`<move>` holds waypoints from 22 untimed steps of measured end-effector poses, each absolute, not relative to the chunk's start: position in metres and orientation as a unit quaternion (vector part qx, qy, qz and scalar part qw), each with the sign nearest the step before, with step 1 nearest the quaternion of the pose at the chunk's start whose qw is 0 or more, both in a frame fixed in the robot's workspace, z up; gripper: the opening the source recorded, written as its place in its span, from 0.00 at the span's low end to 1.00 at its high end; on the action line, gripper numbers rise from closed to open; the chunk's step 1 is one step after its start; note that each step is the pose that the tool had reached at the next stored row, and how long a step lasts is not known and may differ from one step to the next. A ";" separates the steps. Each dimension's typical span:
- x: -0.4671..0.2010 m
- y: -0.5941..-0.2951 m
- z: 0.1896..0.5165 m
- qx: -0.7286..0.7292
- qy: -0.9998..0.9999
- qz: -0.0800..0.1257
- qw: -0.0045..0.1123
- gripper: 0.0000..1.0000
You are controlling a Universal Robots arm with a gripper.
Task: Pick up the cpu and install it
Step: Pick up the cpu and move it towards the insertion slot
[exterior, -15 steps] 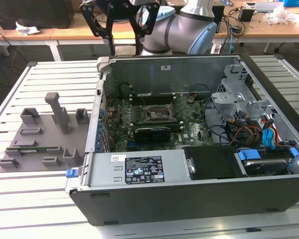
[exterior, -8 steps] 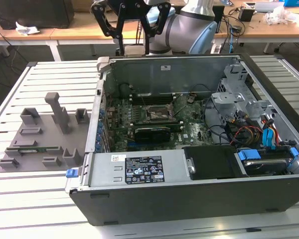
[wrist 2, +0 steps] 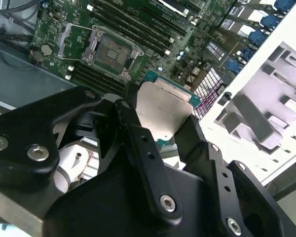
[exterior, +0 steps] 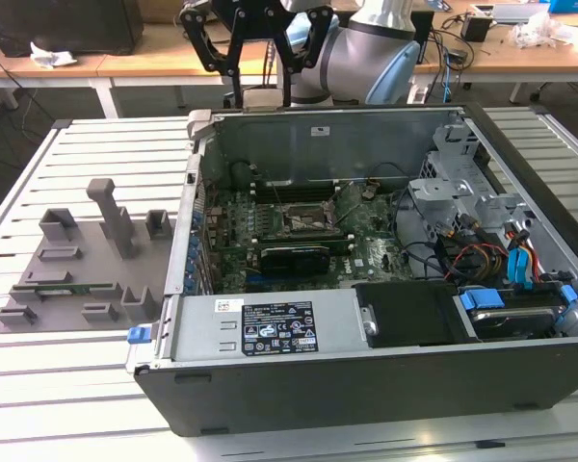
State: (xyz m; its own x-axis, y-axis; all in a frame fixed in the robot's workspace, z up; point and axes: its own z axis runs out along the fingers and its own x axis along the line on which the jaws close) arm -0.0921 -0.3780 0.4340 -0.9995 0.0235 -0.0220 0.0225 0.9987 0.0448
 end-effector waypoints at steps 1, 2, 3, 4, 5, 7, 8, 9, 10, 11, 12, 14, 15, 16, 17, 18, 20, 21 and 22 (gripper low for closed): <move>-0.092 -0.378 0.433 0.011 1.000 0.022 0.011 0.55; -0.092 -0.378 0.431 0.011 1.000 0.022 0.011 0.55; -0.092 -0.378 0.429 0.011 1.000 0.022 0.011 0.55; -0.091 -0.378 0.425 0.011 1.000 0.022 0.011 0.55; -0.090 -0.378 0.423 0.011 1.000 0.022 0.011 0.55; -0.089 -0.378 0.420 0.011 1.000 0.022 0.011 0.55; -0.088 -0.378 0.418 0.011 1.000 0.022 0.011 0.55; -0.088 -0.378 0.415 0.011 1.000 0.022 0.011 0.55; -0.087 -0.378 0.414 0.011 1.000 0.022 0.011 0.55; -0.086 -0.378 0.411 0.011 1.000 0.022 0.011 0.55; -0.085 -0.378 0.408 0.012 1.000 0.022 0.011 0.55; -0.084 -0.378 0.404 0.012 1.000 0.022 0.011 0.55; -0.083 -0.378 0.402 0.011 1.000 0.022 0.011 0.55; -0.082 -0.378 0.399 0.011 1.000 0.022 0.010 0.55; -0.082 -0.378 0.397 0.012 1.000 0.022 0.010 0.55; -0.081 -0.378 0.395 0.011 1.000 0.022 0.010 0.55; -0.081 -0.378 0.391 0.012 1.000 0.022 0.010 0.55; -0.080 -0.378 0.388 0.012 1.000 0.022 0.010 0.55; -0.080 -0.377 0.387 0.012 1.000 0.022 0.010 0.55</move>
